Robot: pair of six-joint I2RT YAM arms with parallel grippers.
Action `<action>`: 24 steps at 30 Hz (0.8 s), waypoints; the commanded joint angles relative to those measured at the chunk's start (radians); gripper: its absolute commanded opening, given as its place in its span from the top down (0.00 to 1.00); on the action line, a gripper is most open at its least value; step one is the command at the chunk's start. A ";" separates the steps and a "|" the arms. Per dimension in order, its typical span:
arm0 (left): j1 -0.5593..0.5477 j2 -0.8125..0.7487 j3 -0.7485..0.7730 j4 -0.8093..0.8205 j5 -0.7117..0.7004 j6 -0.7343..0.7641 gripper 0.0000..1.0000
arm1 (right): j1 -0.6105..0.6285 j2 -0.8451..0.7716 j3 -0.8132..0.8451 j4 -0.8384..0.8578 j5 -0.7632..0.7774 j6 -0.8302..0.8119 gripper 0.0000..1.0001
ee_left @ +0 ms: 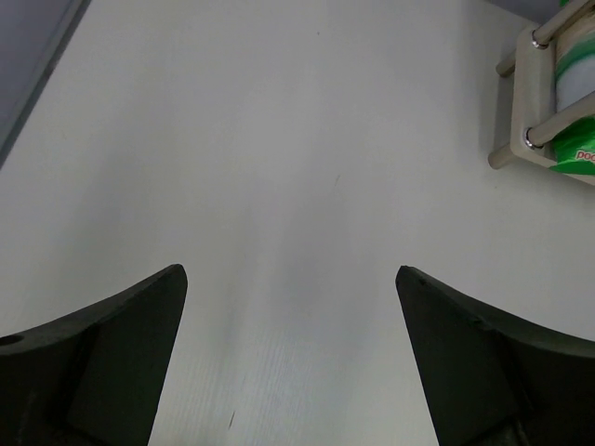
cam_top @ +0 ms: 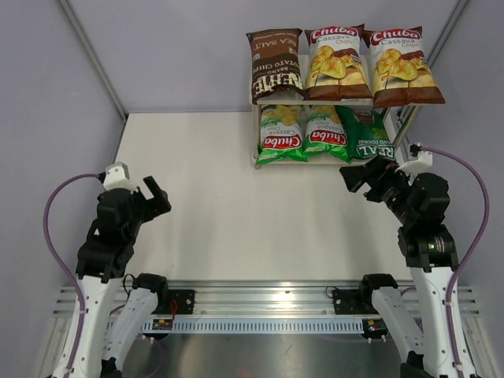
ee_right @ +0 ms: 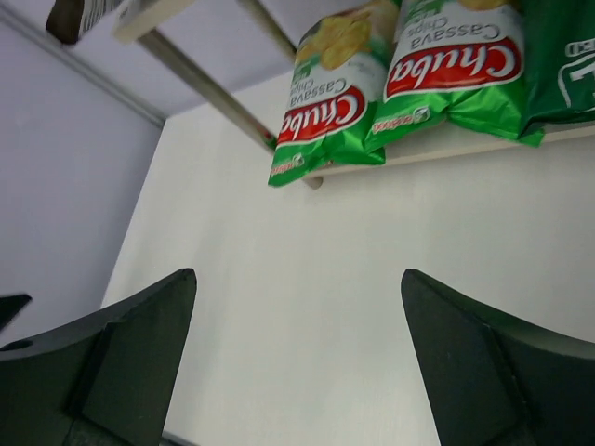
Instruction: Place and organize the chips bags onto the shelf
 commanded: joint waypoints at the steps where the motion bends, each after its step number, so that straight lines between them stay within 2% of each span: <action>1: 0.004 -0.099 0.010 -0.001 -0.010 0.100 0.01 | 0.139 -0.013 0.048 -0.183 0.138 -0.150 0.00; 3: 0.004 -0.200 -0.021 0.048 0.009 0.117 0.01 | 0.227 -0.034 0.054 -0.200 0.201 -0.178 0.01; 4: 0.002 -0.233 -0.061 0.066 0.022 0.135 0.01 | 0.239 -0.060 0.062 -0.238 0.268 -0.180 0.00; 7: 0.002 -0.339 -0.145 0.132 0.045 0.155 0.01 | 0.264 -0.135 0.077 -0.266 0.339 -0.190 0.00; 11: 0.002 -0.400 -0.175 0.156 0.108 0.178 0.01 | 0.264 -0.168 0.119 -0.338 0.364 -0.224 0.01; 15: 0.002 -0.455 -0.191 0.159 0.100 0.172 0.01 | 0.264 -0.201 0.152 -0.392 0.370 -0.259 0.01; 18: 0.001 -0.503 -0.205 0.165 0.102 0.171 0.01 | 0.262 -0.244 0.163 -0.410 0.450 -0.243 0.01; 22: 0.001 -0.544 -0.216 0.179 0.165 0.194 0.01 | 0.264 -0.318 0.152 -0.375 0.358 -0.288 0.01; 24: -0.001 -0.549 -0.218 0.182 0.180 0.198 0.01 | 0.262 -0.320 0.162 -0.392 0.378 -0.327 0.01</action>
